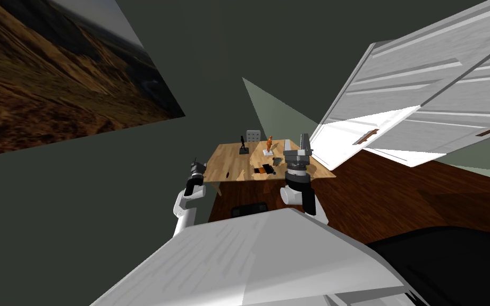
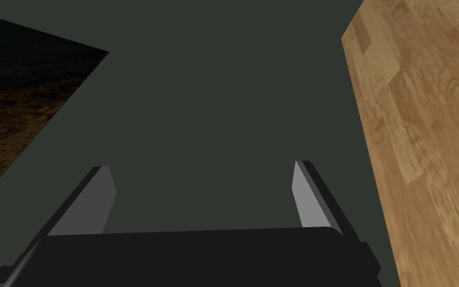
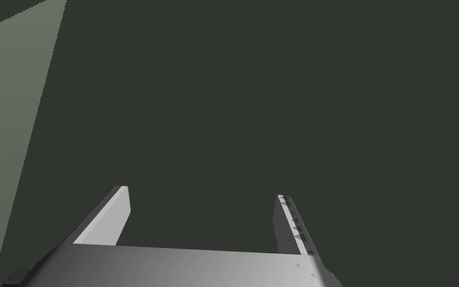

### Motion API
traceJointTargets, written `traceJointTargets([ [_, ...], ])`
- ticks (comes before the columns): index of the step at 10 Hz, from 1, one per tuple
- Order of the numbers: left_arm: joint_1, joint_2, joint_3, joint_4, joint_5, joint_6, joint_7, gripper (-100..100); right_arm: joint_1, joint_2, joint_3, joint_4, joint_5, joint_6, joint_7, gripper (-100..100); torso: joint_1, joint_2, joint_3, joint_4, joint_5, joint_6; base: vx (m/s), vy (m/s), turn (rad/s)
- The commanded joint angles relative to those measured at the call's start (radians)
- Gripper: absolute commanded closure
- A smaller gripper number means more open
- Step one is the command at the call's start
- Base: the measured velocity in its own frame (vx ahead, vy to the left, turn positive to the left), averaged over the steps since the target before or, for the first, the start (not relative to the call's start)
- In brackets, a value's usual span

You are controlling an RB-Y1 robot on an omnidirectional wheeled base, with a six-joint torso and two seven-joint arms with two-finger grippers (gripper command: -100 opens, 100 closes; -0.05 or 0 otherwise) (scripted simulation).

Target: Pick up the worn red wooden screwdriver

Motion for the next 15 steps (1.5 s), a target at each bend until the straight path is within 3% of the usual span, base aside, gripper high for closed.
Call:
traceJointTargets([
  [1, -0.039, 0.006, 0.015, 0.05, -0.005, 0.05, 0.05, -100, 0.0, 0.0, 0.0, 0.0, 0.0, 0.0, 0.0, 0, 0.0, 0.0, 0.0, 0.0, 0.0, 0.0, 0.001, -0.035, -0.108],
  [3, -0.039, 0.006, 0.015, 0.058, -0.005, 0.073, 0.09, -100, 0.0, 0.0, 0.0, 0.0, 0.0, 0.0, 0.0, 0, -0.001, 0.0, 0.0, 0.0, 0.0, 0.0, 0.002, -0.019, -0.017],
  [6, -0.119, 0.005, 0.04, 0.158, -0.019, 0.167, 0.18, -100, 0.0, 0.0, 0.0, 0.0, 0.0, 0.0, 0.0, 0, 0.0, 0.0, 0.0, 0.0, 0.0, 0.0, 0.006, -0.022, -0.088],
  [8, -0.119, 0.005, 0.04, 0.173, -0.019, 0.186, 0.219, -100, 0.0, 0.0, 0.0, 0.0, 0.0, 0.0, 0.0, 0, 0.0, 0.0, 0.0, 0.0, 0.0, 0.0, 0.007, -0.013, -0.016],
  [9, -0.16, 0.004, 0.051, 0.213, -0.026, 0.231, 0.256, -100, 0.0, 0.0, 0.0, 0.0, 0.0, 0.0, 0.0, 0, 0.001, 0.0, 0.0, 0.0, 0.0, 0.0, 0.012, -0.015, -0.072],
  [10, -0.16, 0.004, 0.051, 0.232, -0.026, 0.242, 0.282, -100, 0.0, 0.0, 0.0, 0.0, 0.0, 0.0, 0.0, 0, 0.0, 0.0, 0.0, 0.0, 0.0, 0.0, 0.011, -0.014, -0.064],
  [13, -0.234, 0.002, 0.071, 0.317, -0.038, 0.327, 0.37, -100, 0.0, 0.0, 0.0, 0.0, 0.0, 0.0, 0.0, 0, 0.0, -0.001, 0.0, 0.0, 0.0, 0.0, 0.017, -0.016, -0.063],
  [15, -0.241, 0.002, 0.071, 0.354, -0.038, 0.351, 0.408, -100, 0.0, 0.0, 0.0, 0.0, 0.0, 0.0, 0.0, 0, 0.0, -0.001, -0.001, 0.0, 0.0, 0.0, 0.013, -0.009, -0.014],
])
